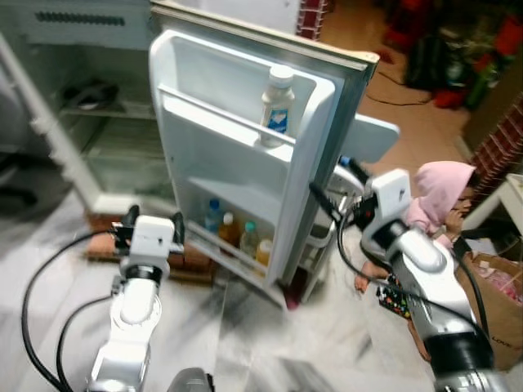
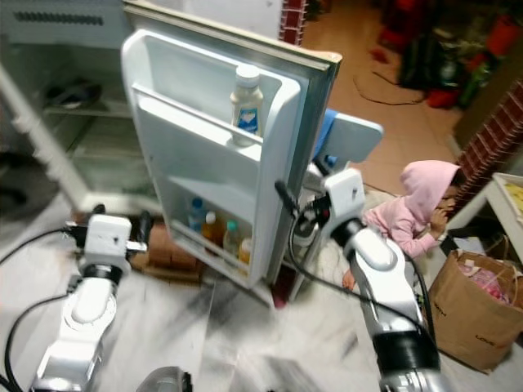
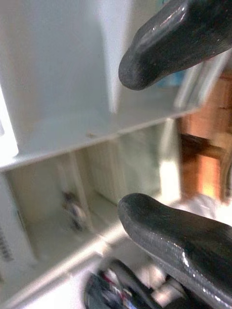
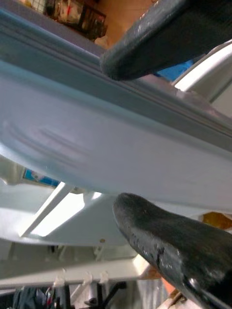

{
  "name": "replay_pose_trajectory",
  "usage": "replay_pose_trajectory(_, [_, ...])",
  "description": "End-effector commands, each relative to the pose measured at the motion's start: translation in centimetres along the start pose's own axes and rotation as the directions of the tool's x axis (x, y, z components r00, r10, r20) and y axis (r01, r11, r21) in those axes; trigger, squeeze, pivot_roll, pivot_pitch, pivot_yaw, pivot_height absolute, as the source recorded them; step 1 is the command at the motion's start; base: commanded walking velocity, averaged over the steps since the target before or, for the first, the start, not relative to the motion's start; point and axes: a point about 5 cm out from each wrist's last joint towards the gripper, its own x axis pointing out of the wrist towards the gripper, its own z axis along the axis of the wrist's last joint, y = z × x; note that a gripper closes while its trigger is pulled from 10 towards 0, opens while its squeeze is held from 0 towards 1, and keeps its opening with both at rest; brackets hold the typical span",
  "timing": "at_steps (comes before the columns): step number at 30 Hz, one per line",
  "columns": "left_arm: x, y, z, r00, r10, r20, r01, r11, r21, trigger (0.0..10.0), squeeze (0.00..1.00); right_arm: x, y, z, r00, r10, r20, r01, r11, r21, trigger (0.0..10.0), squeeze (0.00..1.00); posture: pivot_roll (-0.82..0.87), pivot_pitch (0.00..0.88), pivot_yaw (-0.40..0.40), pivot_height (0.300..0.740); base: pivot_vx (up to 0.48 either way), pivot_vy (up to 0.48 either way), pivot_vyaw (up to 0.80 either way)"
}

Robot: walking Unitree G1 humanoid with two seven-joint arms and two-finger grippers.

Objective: Restocking fridge

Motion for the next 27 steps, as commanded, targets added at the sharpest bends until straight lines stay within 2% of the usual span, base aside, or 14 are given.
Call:
replay_pose_trajectory(1, [0.3, 0.6, -0.2, 0.998, 0.053, -0.023, -0.052, 0.998, 0.037, 10.0, 0.00, 0.8, -0.3, -0.1, 0.998, -0.064, -0.020, 0.064, 0.998, -0.002, 10.0, 0.00, 0.12, 0.060, -0.054, 0.740, 0.000, 0.000, 0.00])
replay_pose_trajectory(4, [0.3, 0.9, -0.6, 0.995, 0.084, -0.051, -0.082, 0.996, 0.046, 10.0, 0.00, 1.4, -0.1, 0.1, 0.997, -0.076, -0.012, 0.076, 0.997, 0.020, 10.0, 0.00, 0.12, 0.063, -0.053, 0.740, 0.000, 0.000, 0.00])
replay_pose_trajectory(7, [0.1, 1.8, -1.6, 0.978, 0.161, -0.132, -0.158, 0.987, 0.032, 10.0, 0.00, 3.1, 0.7, 0.6, 0.995, -0.098, 0.001, 0.098, 0.993, 0.059, 10.0, 0.00, 0.13, 0.065, -0.053, 0.740, 0.000, 0.000, 0.00])
replay_pose_trajectory(11, [0.1, 2.2, -1.9, 0.972, 0.176, -0.157, -0.175, 0.984, 0.020, 10.0, 0.00, 5.3, 1.8, 1.4, 0.992, -0.124, 0.019, 0.120, 0.983, 0.140, 10.0, 0.00, 0.14, 0.067, -0.055, 0.740, 0.000, 0.000, 0.00])
replay_pose_trajectory(13, [0.1, 2.2, -1.8, 0.972, 0.175, -0.156, -0.173, 0.985, 0.024, 10.0, 0.00, 7.1, 3.1, 2.0, 0.990, -0.141, 0.017, 0.135, 0.972, 0.191, 10.0, 0.00, 0.15, 0.067, -0.057, 0.740, 0.000, 0.000, 0.00])
replay_pose_trajectory(15, [0.1, 2.2, -1.7, 0.972, 0.176, -0.155, -0.174, 0.984, 0.026, 10.0, 0.00, 8.1, 4.1, 2.6, 0.991, -0.132, 0.020, 0.124, 0.967, 0.223, 10.0, 0.00, 0.15, 0.067, -0.058, 0.740, 0.000, 0.000, 0.00])
replay_pose_trajectory(18, [0.2, 2.0, -1.4, 0.971, 0.185, -0.150, -0.184, 0.983, 0.021, 10.0, 0.00, 9.6, 6.0, 3.6, 0.997, -0.074, 0.034, 0.065, 0.977, 0.204, 10.0, 0.00, 0.17, 0.063, -0.070, 0.740, 0.000, 0.000, 0.00])
replay_pose_trajectory(20, [0.2, 2.2, -1.1, 0.970, 0.201, -0.140, -0.201, 0.979, 0.009, 10.0, 0.00, 10.0, 6.9, 3.9, 0.998, -0.039, 0.050, 0.029, 0.985, 0.173, 10.0, 0.00, 0.19, 0.063, -0.083, 0.740, 0.000, 0.000, 0.00])
replay_pose_trajectory(22, [0.1, 2.4, -1.0, 0.968, 0.210, -0.138, -0.211, 0.977, 0.003, 10.0, 0.00, 10.0, 7.0, 3.6, 0.998, -0.035, 0.042, 0.027, 0.983, 0.181, 10.0, 0.00, 0.20, 0.063, -0.089, 0.740, 0.000, 0.000, 0.00])
replay_pose_trajectory(27, [-0.5, 2.6, -1.1, 0.969, 0.207, -0.136, -0.211, 0.978, -0.009, 10.0, 0.00, 8.4, 6.0, 1.2, 0.998, -0.070, -0.010, 0.070, 0.982, 0.175, 10.0, 0.00, 0.19, 0.065, -0.085, 0.740, 0.000, 0.000, 0.00])
